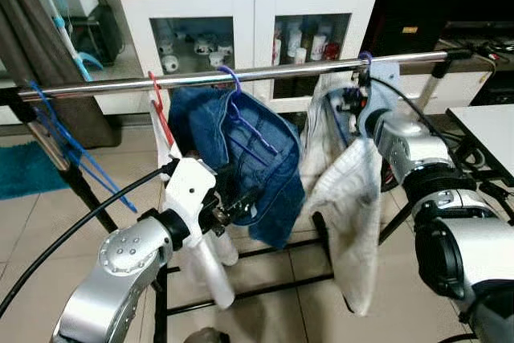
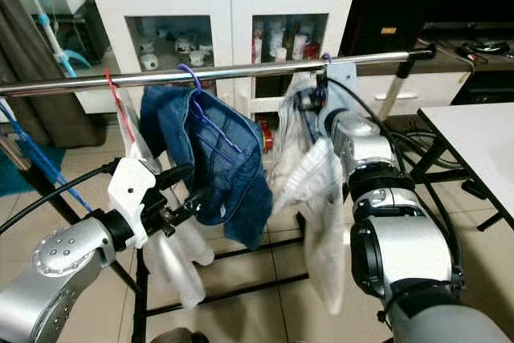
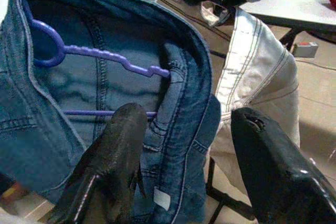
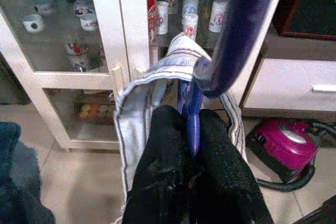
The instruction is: Hang hanger
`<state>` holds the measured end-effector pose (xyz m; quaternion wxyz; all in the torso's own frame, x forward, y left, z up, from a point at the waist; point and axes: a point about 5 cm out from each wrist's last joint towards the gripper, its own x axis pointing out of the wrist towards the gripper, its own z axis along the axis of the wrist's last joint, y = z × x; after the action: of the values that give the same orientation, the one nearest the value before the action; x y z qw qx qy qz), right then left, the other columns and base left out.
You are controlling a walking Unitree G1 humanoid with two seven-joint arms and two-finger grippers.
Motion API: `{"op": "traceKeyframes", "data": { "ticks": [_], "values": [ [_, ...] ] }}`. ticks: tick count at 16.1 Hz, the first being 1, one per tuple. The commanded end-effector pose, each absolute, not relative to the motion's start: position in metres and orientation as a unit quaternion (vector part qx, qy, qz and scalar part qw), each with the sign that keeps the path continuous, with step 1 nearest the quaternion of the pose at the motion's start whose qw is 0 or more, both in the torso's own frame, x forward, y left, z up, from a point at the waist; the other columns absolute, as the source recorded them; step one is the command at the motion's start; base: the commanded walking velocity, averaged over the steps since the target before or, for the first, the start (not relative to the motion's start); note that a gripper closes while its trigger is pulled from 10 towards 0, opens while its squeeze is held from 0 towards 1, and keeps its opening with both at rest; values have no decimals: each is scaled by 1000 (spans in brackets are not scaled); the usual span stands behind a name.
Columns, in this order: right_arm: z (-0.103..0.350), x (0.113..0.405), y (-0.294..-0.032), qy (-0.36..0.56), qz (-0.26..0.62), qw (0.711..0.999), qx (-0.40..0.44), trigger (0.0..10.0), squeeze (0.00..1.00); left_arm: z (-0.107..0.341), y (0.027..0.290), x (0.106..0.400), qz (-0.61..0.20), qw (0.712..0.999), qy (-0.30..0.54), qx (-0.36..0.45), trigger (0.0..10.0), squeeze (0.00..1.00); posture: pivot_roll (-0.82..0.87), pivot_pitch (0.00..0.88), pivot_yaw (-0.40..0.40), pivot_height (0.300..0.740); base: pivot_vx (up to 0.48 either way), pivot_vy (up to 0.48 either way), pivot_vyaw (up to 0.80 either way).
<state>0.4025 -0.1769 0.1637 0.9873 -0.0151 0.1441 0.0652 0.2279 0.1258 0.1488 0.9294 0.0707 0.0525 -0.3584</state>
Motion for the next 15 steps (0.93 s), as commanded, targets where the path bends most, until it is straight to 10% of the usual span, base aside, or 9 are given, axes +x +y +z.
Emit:
{"op": "traceKeyframes", "data": {
  "ticks": [1,4,5,10,15],
  "values": [
    [164,403,-180,148,66,987,-21,10000,0,152,123,226,-367,926,50,75,10000,0,-64,0,6,740,0,0,0],
    [162,402,-182,130,88,987,-17,10000,27,150,124,228,-366,926,53,76,10000,0,-72,0,23,740,0,0,0],
    [170,402,-184,93,96,991,-7,10000,1000,150,126,231,-356,929,56,84,10000,0,-75,0,30,740,0,0,0],
    [190,381,-184,-9,195,981,20,10000,1000,147,144,238,-276,957,66,58,10000,0,-104,0,76,740,0,0,0],
    [183,277,-159,-45,259,961,87,10000,1000,149,157,229,-158,985,59,-48,10000,0,-118,0,47,740,0,0,0]
  ]
}}
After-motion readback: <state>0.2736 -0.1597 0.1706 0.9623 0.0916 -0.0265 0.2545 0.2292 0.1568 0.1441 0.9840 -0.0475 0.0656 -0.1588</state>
